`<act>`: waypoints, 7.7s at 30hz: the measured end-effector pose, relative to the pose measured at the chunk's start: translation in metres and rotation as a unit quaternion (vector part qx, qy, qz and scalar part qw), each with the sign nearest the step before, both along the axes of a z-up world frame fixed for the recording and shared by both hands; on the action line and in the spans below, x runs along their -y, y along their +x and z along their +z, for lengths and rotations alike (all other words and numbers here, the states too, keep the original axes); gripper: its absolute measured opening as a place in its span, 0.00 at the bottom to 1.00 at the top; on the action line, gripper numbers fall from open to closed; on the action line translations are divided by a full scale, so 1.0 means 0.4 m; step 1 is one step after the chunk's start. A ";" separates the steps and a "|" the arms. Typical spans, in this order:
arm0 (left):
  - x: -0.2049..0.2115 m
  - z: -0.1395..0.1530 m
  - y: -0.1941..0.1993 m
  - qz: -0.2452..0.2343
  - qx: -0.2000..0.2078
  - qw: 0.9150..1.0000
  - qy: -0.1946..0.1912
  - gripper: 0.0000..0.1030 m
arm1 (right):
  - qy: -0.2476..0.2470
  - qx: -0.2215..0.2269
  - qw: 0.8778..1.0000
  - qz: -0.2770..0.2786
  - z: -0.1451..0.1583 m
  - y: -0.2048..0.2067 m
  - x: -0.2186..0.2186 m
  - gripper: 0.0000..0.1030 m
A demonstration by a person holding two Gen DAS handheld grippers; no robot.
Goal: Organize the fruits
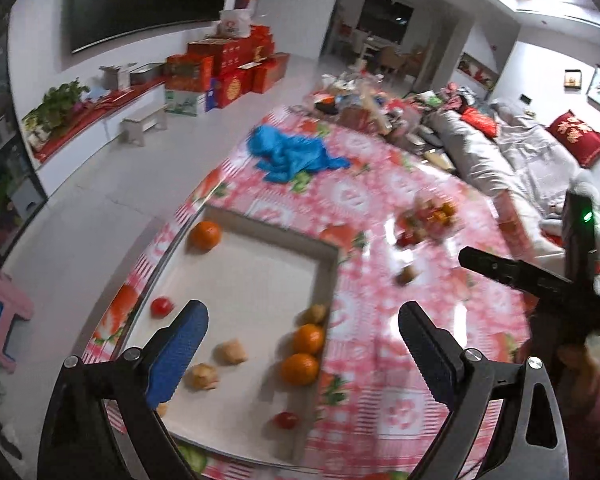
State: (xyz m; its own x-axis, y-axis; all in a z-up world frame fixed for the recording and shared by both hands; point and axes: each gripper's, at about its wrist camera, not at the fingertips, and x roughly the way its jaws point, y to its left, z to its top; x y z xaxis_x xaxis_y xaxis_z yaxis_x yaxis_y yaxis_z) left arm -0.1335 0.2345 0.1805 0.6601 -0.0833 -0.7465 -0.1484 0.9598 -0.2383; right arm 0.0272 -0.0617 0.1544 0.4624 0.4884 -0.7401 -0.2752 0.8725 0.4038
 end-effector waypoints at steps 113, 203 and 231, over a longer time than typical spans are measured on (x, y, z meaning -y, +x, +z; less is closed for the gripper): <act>0.347 -0.441 0.114 -0.018 -0.030 0.992 0.117 0.26 | -0.119 -0.014 0.993 0.000 -0.297 -0.005 0.057 0.23; -0.038 -0.330 0.006 0.091 -0.053 0.988 0.109 0.99 | -0.105 -0.007 0.974 0.200 -0.181 -0.141 -0.426 0.81; -0.015 -0.358 0.005 0.077 -0.112 0.978 0.158 0.99 | -0.219 0.049 0.947 0.230 -0.162 -0.169 -0.465 1.00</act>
